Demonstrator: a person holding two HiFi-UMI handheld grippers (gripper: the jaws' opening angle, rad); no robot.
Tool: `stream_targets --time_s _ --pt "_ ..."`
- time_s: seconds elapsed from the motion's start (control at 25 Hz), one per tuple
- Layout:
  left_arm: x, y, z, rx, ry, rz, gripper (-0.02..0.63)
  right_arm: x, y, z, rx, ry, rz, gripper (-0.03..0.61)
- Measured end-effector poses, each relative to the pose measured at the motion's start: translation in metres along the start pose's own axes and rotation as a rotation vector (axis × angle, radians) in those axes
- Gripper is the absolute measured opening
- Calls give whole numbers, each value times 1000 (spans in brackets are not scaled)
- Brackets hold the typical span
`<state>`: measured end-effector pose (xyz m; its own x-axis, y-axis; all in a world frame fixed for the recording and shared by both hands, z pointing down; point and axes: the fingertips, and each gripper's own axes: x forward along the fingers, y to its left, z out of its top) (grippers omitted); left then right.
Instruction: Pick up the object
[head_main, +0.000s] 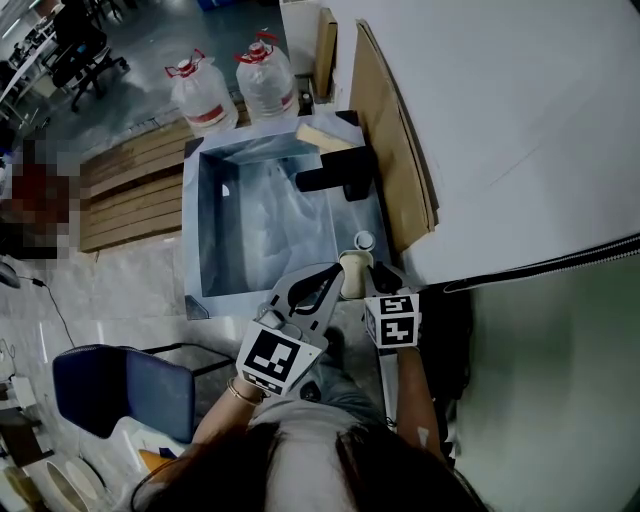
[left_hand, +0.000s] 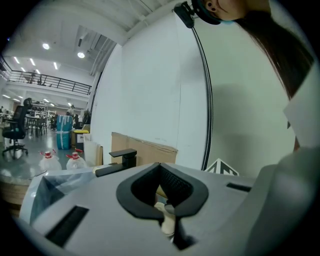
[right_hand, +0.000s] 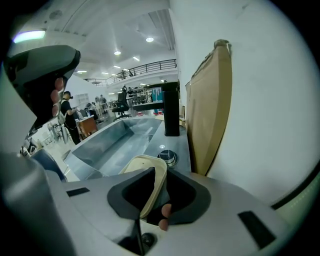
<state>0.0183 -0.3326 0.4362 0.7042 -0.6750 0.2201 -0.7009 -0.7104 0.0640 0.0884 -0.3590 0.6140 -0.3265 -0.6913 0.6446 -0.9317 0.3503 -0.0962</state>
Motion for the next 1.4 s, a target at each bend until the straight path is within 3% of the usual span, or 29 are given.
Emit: stream_targets --time_s 0.16,0.36,0.56,0.84,1.08,1.4 --pt "2 4 -5 2 9 3 8 8 -3 -6 19 21 -4 74" --pt "0 7 -17 -58 44 25 8 13 -4 -11 47 35 -1 74" --pt "0 9 -18 -12 39 12 8 18 -2 -18 43 71 -9 74" --pt "0 15 -23 -27 45 32 8 21 -4 -19 63 112 -21 72" --pt "-2 14 -20 -19 38 44 8 20 -9 -18 139 102 -37 37" --pt "-9 12 -18 -11 34 61 8 15 -12 -19 154 87 -61 34"
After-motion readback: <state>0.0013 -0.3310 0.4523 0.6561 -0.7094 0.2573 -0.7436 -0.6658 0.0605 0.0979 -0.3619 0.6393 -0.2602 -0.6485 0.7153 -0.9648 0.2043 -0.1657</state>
